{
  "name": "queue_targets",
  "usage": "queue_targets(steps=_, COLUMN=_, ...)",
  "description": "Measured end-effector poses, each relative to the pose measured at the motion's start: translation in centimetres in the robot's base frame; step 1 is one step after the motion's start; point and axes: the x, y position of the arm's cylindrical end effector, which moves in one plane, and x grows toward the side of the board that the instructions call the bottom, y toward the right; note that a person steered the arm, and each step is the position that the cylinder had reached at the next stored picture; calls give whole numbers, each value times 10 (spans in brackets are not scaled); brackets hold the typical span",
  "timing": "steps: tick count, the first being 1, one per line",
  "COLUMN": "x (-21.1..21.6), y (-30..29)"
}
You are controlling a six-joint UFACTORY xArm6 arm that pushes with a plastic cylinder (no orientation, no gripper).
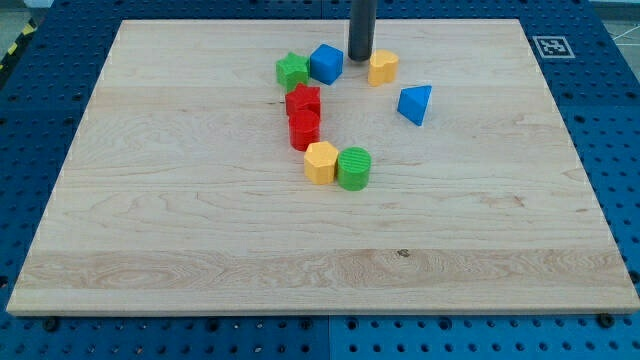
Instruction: Move the green star and the blue cube right a bit
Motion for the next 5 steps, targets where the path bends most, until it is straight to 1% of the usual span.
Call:
queue_targets(steps=1, x=-6, y=-8)
queue_targets(steps=3, x=-11, y=-65)
queue_targets(steps=4, x=-10, y=-95)
queue_targets(steps=5, x=4, y=-121)
